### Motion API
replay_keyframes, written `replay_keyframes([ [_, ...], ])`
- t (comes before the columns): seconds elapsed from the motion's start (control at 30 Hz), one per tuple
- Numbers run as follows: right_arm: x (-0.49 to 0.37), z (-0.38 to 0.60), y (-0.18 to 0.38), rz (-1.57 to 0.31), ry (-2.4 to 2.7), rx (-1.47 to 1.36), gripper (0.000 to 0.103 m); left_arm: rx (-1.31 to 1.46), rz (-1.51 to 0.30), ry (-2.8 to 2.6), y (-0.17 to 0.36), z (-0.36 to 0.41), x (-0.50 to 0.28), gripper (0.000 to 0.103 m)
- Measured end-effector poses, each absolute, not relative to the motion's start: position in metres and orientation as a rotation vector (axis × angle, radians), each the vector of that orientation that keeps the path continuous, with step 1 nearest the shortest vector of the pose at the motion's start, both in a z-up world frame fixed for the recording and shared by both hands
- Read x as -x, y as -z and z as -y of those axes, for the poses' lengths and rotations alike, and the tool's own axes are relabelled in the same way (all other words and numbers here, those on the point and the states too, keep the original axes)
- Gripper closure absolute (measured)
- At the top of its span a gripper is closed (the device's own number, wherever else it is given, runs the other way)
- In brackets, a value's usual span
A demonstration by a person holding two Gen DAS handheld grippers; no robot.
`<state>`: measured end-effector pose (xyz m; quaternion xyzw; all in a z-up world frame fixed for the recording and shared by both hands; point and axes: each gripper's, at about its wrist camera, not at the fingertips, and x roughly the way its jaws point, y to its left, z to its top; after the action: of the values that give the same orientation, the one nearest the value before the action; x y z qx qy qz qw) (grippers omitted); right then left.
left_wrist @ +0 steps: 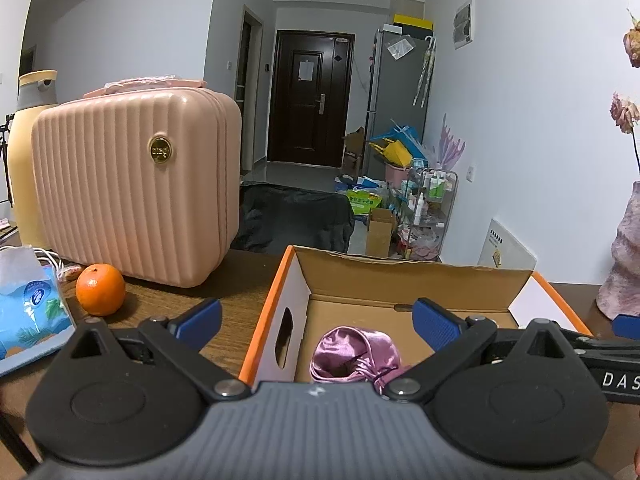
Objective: Organize soft objects
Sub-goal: 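Withdraw both tools from the box back over the remaining items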
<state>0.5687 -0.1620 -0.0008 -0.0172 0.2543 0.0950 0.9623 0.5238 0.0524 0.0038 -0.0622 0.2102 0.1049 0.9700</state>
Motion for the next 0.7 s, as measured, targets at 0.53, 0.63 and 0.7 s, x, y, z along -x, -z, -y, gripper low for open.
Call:
replay_keyframes([
  [0.53,-0.54,0.175,-0.012,-0.481,-0.175,0.029,0.0,0.125,-0.406,-0.183,-0.011,-0.045,-0.492,0.0],
  [0.63,-0.534,0.177,-0.013,-0.478,-0.172,0.029,0.0,0.124,-0.406,-0.177,-0.012,-0.044,-0.486,0.0],
  [0.7,-0.529,0.179,-0.014,-0.477,-0.17,0.027,0.0,0.123,-0.406,-0.174,-0.012,-0.043,-0.481,0.0],
])
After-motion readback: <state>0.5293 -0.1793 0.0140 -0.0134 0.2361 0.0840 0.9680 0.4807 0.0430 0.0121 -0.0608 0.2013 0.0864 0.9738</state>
